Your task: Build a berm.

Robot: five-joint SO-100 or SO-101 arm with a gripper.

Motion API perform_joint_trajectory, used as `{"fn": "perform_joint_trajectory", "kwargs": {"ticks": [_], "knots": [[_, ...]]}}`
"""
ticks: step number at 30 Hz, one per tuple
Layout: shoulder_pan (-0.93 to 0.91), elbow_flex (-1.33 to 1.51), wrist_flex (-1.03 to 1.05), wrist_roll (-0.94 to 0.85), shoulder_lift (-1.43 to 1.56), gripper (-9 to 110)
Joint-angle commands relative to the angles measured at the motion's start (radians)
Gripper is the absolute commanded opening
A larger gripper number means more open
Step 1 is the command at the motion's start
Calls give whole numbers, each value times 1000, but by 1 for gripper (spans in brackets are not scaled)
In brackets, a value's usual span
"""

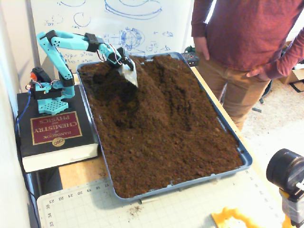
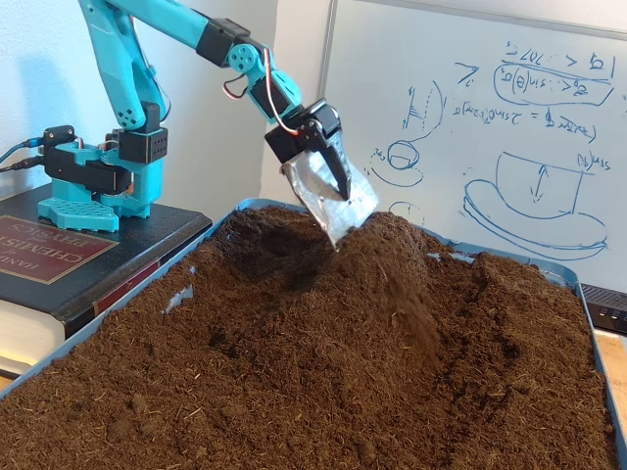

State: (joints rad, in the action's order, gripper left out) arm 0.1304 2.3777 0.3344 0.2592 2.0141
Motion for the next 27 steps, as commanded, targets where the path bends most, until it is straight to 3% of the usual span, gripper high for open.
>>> {"fn": "perform_joint_trajectory", "kwargs": {"ticks": [1,11,18,27], "knots": [[29,-74,-9,15,107,0],[201,176,253,11,336,0],[222,393,298,-49,491,0],[-64,518,311,-276,877,0]]}}
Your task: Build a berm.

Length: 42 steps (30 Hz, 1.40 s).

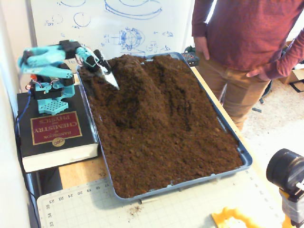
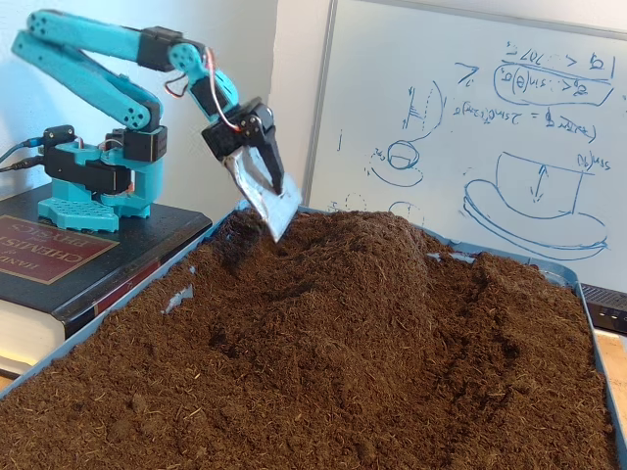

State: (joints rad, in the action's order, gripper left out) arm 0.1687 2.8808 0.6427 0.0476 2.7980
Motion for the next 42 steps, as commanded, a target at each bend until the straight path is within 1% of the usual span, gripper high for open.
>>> {"fn": "perform_joint_trajectory", "kwargs": {"ticks": [1,5,11,18,21,28,42], "knots": [[-133,61,3,-100,112,0],[-213,210,3,-199,189,0],[-238,264,32,-212,209,0],[-238,261,356,-213,247,1],[-238,259,434,-218,279,1],[-230,261,420,-215,341,1],[-229,261,422,-215,342,1]]}}
